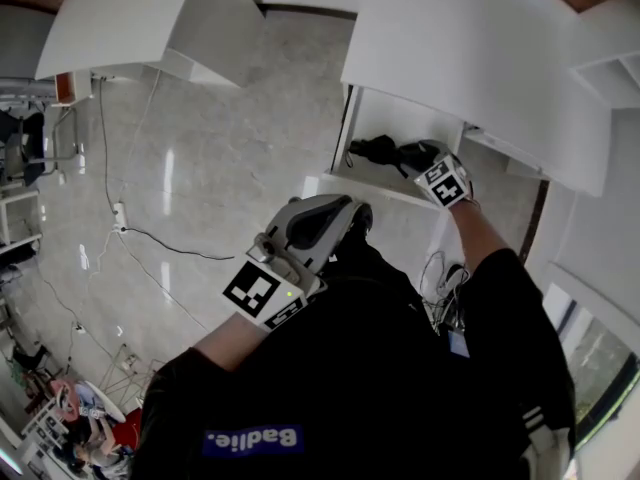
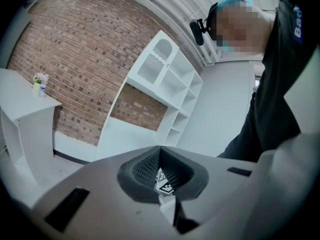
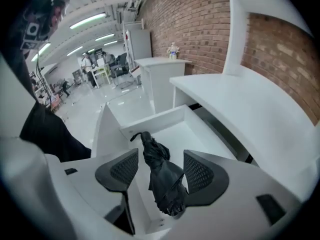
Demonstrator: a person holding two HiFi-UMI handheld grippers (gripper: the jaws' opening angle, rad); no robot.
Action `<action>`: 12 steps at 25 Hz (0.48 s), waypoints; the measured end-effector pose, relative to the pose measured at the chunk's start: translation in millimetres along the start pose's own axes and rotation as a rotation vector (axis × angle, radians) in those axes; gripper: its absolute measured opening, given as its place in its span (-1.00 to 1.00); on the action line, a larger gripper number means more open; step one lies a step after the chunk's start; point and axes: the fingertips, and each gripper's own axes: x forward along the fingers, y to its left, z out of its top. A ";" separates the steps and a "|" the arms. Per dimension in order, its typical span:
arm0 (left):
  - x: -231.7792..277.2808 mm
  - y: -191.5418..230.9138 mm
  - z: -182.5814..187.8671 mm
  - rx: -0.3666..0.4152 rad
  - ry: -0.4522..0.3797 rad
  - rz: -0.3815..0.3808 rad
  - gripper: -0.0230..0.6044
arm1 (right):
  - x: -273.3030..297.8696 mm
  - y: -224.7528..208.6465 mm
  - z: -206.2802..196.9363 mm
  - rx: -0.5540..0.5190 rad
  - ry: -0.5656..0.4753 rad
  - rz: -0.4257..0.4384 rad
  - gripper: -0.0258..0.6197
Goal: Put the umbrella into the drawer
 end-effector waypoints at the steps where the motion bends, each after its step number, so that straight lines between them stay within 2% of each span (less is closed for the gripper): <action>1: 0.8 -2.9 1.8 0.002 -0.001 -0.016 -0.92 | -10.5 1.0 5.0 0.027 -0.027 -0.011 0.00; 12: 3.3 -35.6 22.3 0.059 -0.001 -0.175 -0.92 | -112.7 41.3 68.1 0.212 -0.315 -0.066 -0.03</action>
